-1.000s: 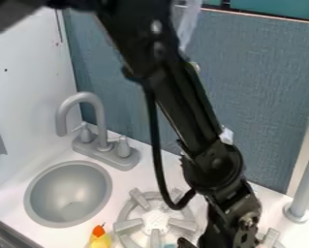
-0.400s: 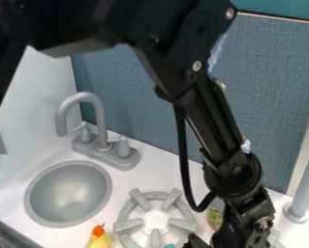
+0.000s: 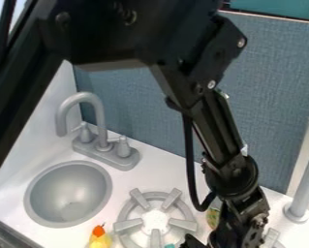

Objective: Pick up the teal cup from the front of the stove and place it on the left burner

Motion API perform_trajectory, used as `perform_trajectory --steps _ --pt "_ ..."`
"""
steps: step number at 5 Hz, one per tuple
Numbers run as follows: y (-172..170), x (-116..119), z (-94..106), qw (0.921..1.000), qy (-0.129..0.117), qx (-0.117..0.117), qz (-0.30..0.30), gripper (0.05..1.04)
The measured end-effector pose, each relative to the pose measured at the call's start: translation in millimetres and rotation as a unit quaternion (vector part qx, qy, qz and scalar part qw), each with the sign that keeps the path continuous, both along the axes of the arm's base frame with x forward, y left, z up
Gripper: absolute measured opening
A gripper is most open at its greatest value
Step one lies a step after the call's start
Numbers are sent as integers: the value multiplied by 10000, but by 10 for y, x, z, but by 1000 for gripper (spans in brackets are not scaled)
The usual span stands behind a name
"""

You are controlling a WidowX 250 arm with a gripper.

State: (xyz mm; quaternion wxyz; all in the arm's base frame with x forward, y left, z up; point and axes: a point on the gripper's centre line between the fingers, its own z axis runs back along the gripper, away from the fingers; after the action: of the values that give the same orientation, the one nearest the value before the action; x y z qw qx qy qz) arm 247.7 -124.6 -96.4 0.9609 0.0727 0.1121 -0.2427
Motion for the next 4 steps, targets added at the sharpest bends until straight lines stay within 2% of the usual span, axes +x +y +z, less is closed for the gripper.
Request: perform_trajectory --steps 1,2,3,4 --pt "-3 30 -4 9999 -41 -114 33 690" --pt "53 -21 -20 9997 116 -170 -90 370" --pt "82 -10 0 9994 113 -139 -308 181" --pt "150 94 74 9996 202 -13 -198 114"
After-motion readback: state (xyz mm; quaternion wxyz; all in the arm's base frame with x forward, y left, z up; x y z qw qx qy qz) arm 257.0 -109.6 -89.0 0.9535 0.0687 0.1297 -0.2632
